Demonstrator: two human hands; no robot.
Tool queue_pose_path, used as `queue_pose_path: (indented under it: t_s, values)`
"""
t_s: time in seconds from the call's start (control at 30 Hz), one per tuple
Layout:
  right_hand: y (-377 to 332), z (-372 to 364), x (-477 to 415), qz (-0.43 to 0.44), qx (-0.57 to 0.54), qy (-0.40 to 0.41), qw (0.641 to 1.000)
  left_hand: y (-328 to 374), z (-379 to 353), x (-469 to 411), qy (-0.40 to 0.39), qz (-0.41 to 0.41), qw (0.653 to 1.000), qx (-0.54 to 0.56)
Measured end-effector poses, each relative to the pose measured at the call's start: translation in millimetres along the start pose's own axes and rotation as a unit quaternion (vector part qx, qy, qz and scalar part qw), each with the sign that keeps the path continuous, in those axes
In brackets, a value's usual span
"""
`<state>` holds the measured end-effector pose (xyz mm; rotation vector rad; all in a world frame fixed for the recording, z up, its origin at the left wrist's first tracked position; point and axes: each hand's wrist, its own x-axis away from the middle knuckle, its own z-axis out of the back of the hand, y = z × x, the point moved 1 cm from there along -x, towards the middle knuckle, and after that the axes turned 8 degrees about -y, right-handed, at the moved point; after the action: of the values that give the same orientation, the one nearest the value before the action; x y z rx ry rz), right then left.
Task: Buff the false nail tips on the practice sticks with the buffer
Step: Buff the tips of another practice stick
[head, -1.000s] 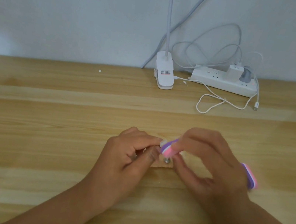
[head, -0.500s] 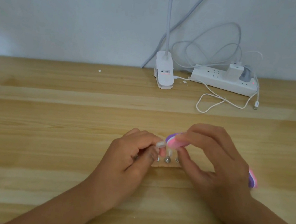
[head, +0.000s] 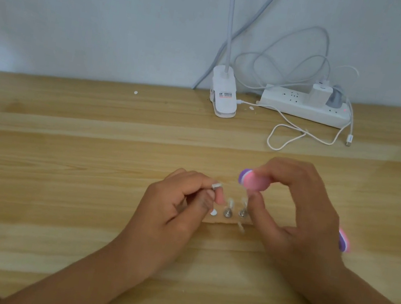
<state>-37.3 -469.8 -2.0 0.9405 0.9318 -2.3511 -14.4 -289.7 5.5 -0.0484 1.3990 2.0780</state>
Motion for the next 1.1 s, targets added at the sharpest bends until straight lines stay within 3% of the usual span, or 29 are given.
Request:
queue_pose_path:
  t_s: [0.13,0.23,0.33,0.4,0.57,0.73,0.97,1.03,1.1]
  values:
    - [-1.4,14.8,-1.1,-0.108,-0.126,-0.033,0.986,1.8,3.1,0.6,0.025,-0.017,0.999,-0.012]
    - [0.5,36.1,-5.6,-0.110,-0.182,-0.172,0.962,2.4,3.4,1.3,0.034,-0.016,0.999,-0.018]
    - [-0.8,43.6,-11.7,-0.080,-0.023,-0.370,0.925,1.4,2.5,0.9,0.040,-0.011,0.999,-0.020]
    - [-2.1,40.6,-11.1,-0.042,0.121,-0.414,0.901,0.4,2.6,0.7,0.046,-0.007,0.999,-0.021]
    - [-9.8,35.8,-13.6,-0.021,0.172,-0.429,0.887,-0.9,2.8,1.1,0.052,-0.011,0.998,-0.027]
    - [-8.7,31.3,-11.8,-0.136,0.170,-0.411,0.885,-1.3,2.1,1.7,0.051,-0.023,0.997,-0.044]
    - [-10.5,27.6,-8.6,-0.176,0.222,-0.400,0.872,-1.1,1.4,0.0,0.052,-0.018,0.997,-0.045]
    - [-10.7,28.9,-8.0,-0.185,0.138,-0.366,0.902,-0.8,1.1,-0.6,0.053,-0.020,0.997,-0.049]
    - [-12.4,28.9,-10.4,-0.212,-0.053,-0.287,0.933,-0.8,1.0,-1.3,0.052,-0.019,0.997,-0.053]
